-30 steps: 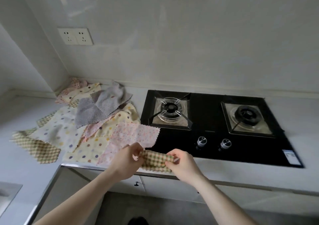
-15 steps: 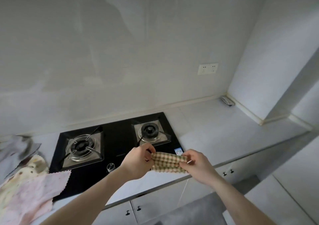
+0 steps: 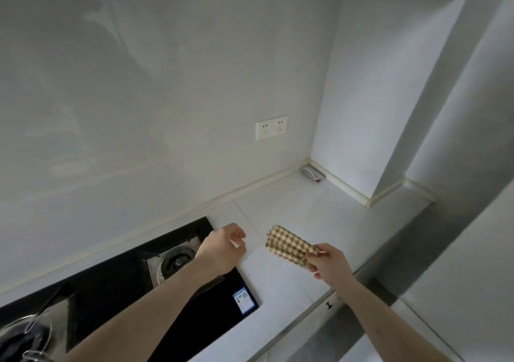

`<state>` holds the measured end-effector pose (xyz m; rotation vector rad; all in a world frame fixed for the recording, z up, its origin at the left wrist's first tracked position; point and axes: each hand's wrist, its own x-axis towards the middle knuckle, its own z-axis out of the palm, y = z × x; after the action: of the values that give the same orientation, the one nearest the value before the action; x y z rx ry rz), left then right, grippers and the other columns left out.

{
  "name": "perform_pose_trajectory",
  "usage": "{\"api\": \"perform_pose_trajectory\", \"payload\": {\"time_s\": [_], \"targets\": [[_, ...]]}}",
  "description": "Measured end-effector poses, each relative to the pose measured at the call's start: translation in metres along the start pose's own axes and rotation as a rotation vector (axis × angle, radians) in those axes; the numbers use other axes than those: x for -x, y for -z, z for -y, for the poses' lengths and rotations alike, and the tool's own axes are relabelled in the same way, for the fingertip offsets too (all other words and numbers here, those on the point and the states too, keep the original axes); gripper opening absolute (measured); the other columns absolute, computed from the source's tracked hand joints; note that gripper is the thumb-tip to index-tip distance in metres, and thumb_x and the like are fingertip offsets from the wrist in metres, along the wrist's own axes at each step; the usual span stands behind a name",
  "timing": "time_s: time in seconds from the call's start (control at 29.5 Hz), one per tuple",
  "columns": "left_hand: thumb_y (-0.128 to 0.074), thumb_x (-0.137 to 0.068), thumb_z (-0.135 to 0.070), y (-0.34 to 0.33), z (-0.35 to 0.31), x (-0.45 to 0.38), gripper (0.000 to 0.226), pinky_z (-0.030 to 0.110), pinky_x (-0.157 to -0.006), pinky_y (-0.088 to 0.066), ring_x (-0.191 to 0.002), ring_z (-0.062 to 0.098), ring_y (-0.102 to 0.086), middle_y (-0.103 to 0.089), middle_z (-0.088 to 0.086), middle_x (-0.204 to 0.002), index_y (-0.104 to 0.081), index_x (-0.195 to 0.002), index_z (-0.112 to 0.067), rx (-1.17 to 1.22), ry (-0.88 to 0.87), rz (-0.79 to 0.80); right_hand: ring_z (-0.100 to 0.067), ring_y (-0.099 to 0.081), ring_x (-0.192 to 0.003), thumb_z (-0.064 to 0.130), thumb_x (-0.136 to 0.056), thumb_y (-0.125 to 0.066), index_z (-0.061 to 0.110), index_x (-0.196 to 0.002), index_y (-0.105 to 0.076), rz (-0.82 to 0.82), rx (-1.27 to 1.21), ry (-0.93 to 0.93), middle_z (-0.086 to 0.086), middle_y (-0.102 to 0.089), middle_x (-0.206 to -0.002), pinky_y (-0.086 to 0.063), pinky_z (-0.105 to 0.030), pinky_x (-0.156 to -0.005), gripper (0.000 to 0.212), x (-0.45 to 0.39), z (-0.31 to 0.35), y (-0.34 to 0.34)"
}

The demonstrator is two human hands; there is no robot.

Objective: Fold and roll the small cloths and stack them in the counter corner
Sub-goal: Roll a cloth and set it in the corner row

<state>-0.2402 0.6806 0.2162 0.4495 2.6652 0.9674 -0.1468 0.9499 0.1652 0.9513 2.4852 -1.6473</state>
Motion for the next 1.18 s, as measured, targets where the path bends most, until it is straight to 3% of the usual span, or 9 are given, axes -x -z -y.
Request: {"api": "perform_pose_trajectory", "payload": {"time_s": [0.14,0.3,0.58,0.71,0.85,0.91,1.02,1.08,1.18], "targets": [[-0.064,-0.09,-0.028,-0.007,-0.009,-0.047,0.023,0.031,-0.086,-0.059,-0.091,0.002,-0.067,-0.066,-0.023,-0.103,-0.063,-0.113,-0.034,-0.06,-0.022,0.098,-0.02,-0.067,-0.07,0.008,-0.095,-0.068,0.007,-0.108,-0.065,-0.071,-0.213,-0.191,-0.011,-0.072,-0.082,-0.054,-0.027,-0.061,0.014,-0.055,-0.006,0.017],[-0.066,-0.093,-0.031,-0.019,-0.009,-0.099,0.021,0.025,-0.086,-0.056,-0.09,0.001,-0.066,-0.063,-0.024,-0.107,-0.063,-0.113,-0.034,-0.077,0.007,0.132,-0.024,-0.062,-0.079,0.002,-0.098,-0.061,-0.002,-0.101,-0.061,-0.099,-0.581,-0.407,-0.018,-0.065,-0.098,-0.057,-0.036,-0.082,0.004,-0.137,-0.002,0.033],[-0.066,-0.095,-0.032,-0.064,-0.041,-0.205,0.018,0.027,-0.094,-0.053,-0.099,0.002,-0.061,-0.062,-0.021,-0.108,-0.062,-0.112,-0.035,-0.095,0.132,0.108,-0.02,-0.052,-0.055,-0.004,-0.093,-0.064,-0.006,-0.085,-0.059,-0.214,-0.586,-0.616,-0.015,-0.057,-0.067,-0.041,-0.019,-0.031,0.009,-0.308,-0.027,0.064],[-0.066,-0.094,-0.034,-0.081,-0.052,-0.248,0.019,0.027,-0.095,-0.052,-0.101,0.004,-0.061,-0.062,-0.019,-0.109,-0.062,-0.113,-0.035,-0.115,0.171,0.089,-0.021,-0.049,-0.052,-0.006,-0.097,-0.056,-0.011,-0.123,-0.055,-0.328,-0.721,-0.725,-0.015,-0.05,-0.068,-0.032,-0.021,-0.018,0.026,-0.389,-0.054,0.08],[-0.066,-0.093,-0.035,-0.086,-0.057,-0.271,0.02,0.029,-0.096,-0.052,-0.102,0.003,-0.061,-0.063,-0.02,-0.109,-0.061,-0.112,-0.038,-0.119,0.193,0.077,-0.022,-0.061,-0.049,-0.002,-0.097,-0.055,0.001,-0.106,-0.053,-0.324,-0.755,-0.641,-0.01,-0.053,-0.076,-0.042,-0.016,-0.029,0.01,-0.43,-0.057,0.091],[-0.067,-0.093,-0.035,-0.085,-0.058,-0.276,0.018,0.027,-0.095,-0.052,-0.101,0.001,-0.061,-0.062,-0.022,-0.107,-0.059,-0.109,-0.04,-0.112,0.211,0.07,-0.023,-0.052,-0.055,-0.002,-0.1,-0.052,0.002,-0.119,-0.05,-0.441,-0.861,-0.656,-0.013,-0.052,-0.078,-0.042,-0.016,-0.03,0.02,-0.446,-0.048,0.093],[-0.068,-0.093,-0.034,-0.082,-0.056,-0.287,0.018,0.026,-0.095,-0.052,-0.1,0.001,-0.061,-0.063,-0.023,-0.105,-0.058,-0.105,-0.042,-0.124,0.233,0.057,-0.021,-0.054,-0.065,-0.002,-0.096,-0.062,-0.002,-0.132,-0.049,-0.434,-0.858,-0.65,-0.018,-0.057,-0.105,-0.055,-0.022,-0.043,0.039,-0.467,-0.046,0.095],[-0.068,-0.093,-0.033,-0.081,-0.057,-0.293,0.018,0.028,-0.096,-0.052,-0.099,0.001,-0.062,-0.064,-0.021,-0.106,-0.058,-0.105,-0.041,-0.126,0.248,0.053,-0.026,-0.066,-0.087,0.0,-0.096,-0.062,-0.002,-0.133,-0.049,-0.411,-0.909,-0.684,-0.017,-0.058,-0.123,-0.061,-0.025,-0.06,0.039,-0.479,-0.051,0.096],[-0.068,-0.093,-0.034,-0.084,-0.058,-0.302,0.018,0.027,-0.095,-0.052,-0.099,-0.001,-0.061,-0.064,-0.023,-0.105,-0.058,-0.106,-0.042,-0.126,0.247,0.061,-0.035,-0.063,-0.116,-0.007,-0.095,-0.059,-0.005,-0.141,-0.046,-0.482,-0.861,-0.757,-0.02,-0.052,-0.142,-0.058,-0.037,-0.088,0.048,-0.488,-0.057,0.093]]}}
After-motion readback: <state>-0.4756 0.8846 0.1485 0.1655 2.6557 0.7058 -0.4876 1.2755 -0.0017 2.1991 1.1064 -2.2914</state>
